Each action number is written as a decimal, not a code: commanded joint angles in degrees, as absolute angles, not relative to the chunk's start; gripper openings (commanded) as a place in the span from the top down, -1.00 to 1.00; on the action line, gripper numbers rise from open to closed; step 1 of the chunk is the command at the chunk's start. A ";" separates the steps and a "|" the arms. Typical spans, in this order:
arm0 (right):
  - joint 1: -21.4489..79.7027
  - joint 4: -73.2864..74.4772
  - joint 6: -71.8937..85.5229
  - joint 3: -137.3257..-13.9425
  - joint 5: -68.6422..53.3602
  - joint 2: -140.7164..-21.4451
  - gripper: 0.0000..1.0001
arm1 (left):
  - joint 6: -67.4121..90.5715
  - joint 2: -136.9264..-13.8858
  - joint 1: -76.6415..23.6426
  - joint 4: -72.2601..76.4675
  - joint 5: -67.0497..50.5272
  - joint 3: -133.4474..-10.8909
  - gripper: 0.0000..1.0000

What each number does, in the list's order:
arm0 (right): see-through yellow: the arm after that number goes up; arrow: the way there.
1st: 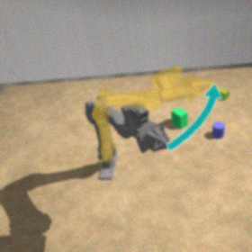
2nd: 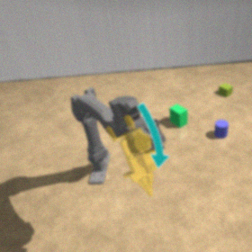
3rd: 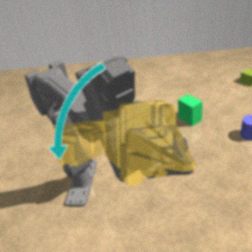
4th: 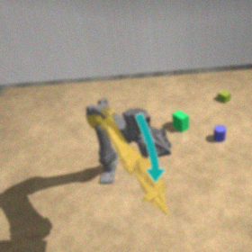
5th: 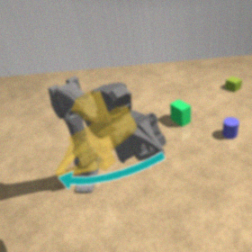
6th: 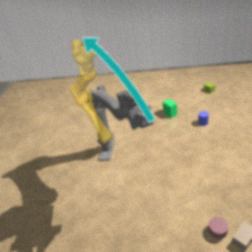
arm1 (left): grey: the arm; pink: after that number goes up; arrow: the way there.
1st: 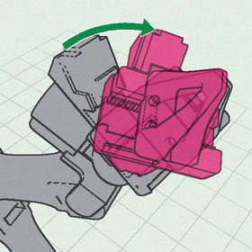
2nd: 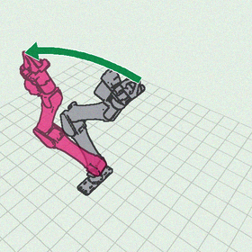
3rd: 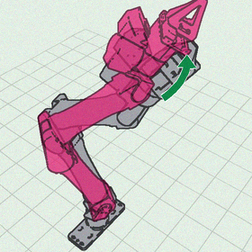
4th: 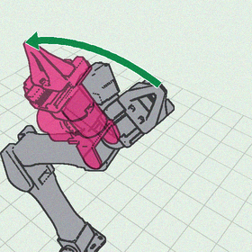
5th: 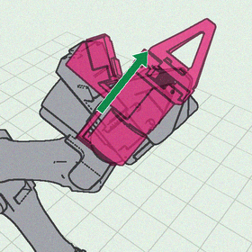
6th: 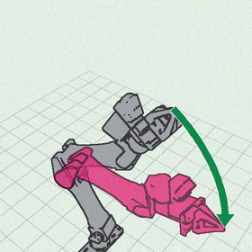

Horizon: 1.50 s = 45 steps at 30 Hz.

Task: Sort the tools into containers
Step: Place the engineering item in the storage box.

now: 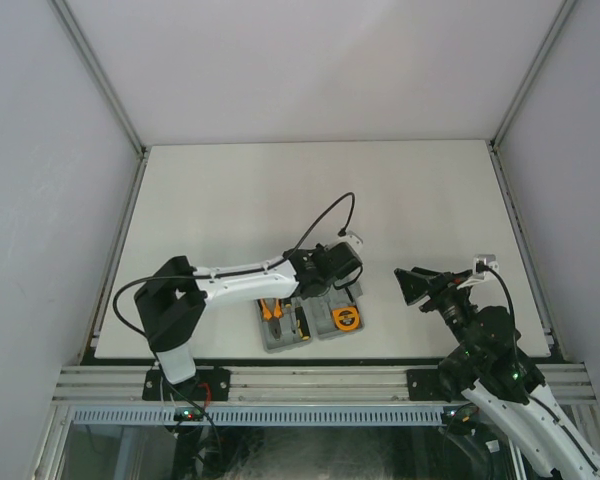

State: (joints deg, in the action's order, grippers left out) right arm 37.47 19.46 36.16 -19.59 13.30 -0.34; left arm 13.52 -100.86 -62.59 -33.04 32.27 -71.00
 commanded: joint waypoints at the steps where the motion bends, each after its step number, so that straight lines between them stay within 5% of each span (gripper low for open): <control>1: 37.18 18.75 34.99 -21.23 14.05 3.58 -0.22 | 7.90 -101.20 -63.42 -28.74 34.23 -72.32 0.97; 26: 37.18 19.81 36.30 -21.18 12.76 3.69 -0.23 | -3.06 -104.79 -63.63 -20.63 36.47 -65.73 0.95; 45: 37.18 20.81 37.74 -21.18 11.95 3.68 -0.24 | -2.37 -104.54 -63.57 -19.86 35.62 -64.55 0.41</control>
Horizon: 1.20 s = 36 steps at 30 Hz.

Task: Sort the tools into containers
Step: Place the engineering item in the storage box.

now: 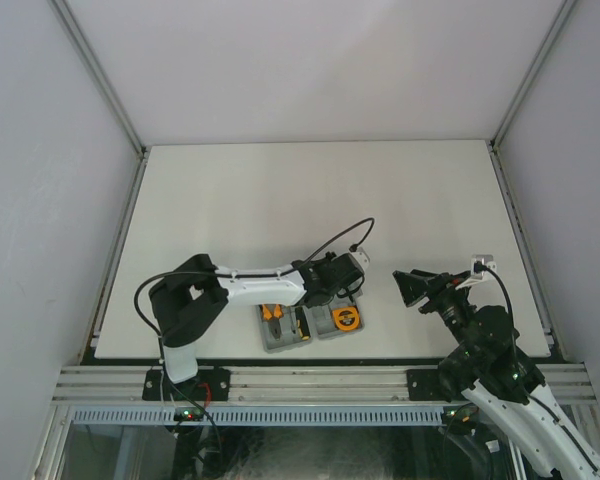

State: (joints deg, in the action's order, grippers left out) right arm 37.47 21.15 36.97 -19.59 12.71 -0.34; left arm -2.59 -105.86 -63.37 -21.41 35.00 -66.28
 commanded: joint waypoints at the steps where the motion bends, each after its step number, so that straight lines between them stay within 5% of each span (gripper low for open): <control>1: 37.18 20.90 37.79 -21.18 11.88 3.68 -0.24 | -2.13 -104.16 -63.58 -19.94 34.98 -64.46 0.40; 25: 37.18 25.66 39.50 -21.17 14.76 2.64 -0.24 | 7.22 -85.18 -63.02 -19.16 23.86 -58.08 0.30; 36: 37.34 14.60 37.85 -21.94 3.62 -20.48 -0.02 | 25.43 -66.03 -49.45 -13.51 16.59 -42.51 0.30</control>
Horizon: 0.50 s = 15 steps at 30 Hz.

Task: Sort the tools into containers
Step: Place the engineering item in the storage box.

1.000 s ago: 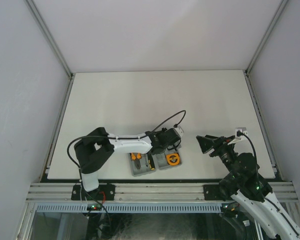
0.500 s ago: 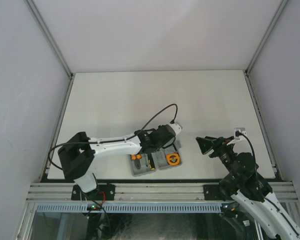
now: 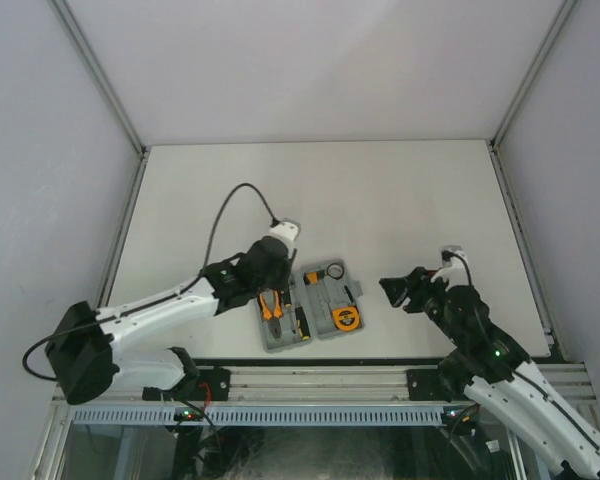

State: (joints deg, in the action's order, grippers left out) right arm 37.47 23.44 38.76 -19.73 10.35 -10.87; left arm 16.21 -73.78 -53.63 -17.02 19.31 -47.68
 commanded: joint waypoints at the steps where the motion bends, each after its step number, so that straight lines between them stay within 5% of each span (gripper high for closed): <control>1: 37.47 12.00 37.56 -22.37 1.72 -23.91 0.01 | 27.16 -63.99 -47.72 -13.35 16.02 -40.92 0.30; 9: 43.82 -1.67 35.18 -32.96 -4.35 -57.22 0.21 | 36.14 -50.71 -36.53 -14.12 12.76 -28.99 0.26; 15: 45.00 -5.66 35.63 -42.01 -7.07 -74.09 0.61 | 37.90 -46.90 -34.86 -16.46 13.73 -24.99 0.25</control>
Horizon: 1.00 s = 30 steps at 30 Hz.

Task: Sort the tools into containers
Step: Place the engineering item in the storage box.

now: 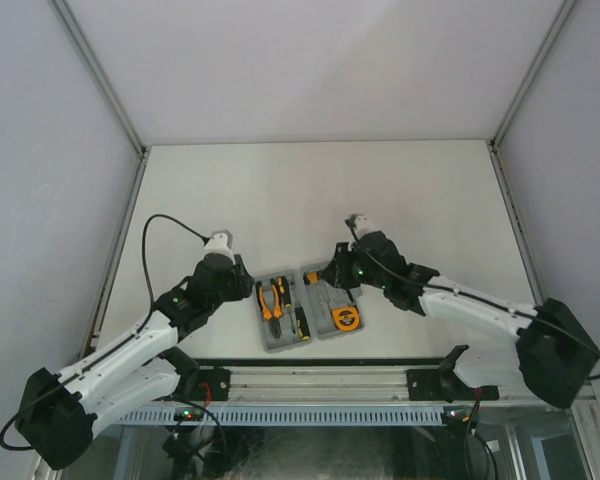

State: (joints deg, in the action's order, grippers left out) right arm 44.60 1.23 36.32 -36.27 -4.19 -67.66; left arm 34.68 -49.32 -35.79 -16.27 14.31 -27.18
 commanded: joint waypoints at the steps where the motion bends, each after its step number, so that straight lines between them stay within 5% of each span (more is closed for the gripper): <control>1: 45.00 -5.40 35.66 -43.40 -7.10 -76.28 0.67 | 38.05 -46.42 -34.75 -16.58 13.78 -24.40 0.25; 10: 45.02 -1.92 35.66 -49.86 -6.16 -88.84 0.93 | 38.22 -45.79 -34.54 -16.57 12.99 -22.08 0.25; 30: 44.65 2.06 34.98 -52.05 -4.87 -97.45 1.00 | 40.33 -47.05 -34.60 -17.30 12.37 -22.28 0.23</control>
State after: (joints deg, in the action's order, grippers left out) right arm 44.77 1.17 36.14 -50.11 -6.66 -97.08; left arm 39.13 -47.35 -34.94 -17.76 12.78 -22.15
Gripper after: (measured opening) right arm 0.002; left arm 0.378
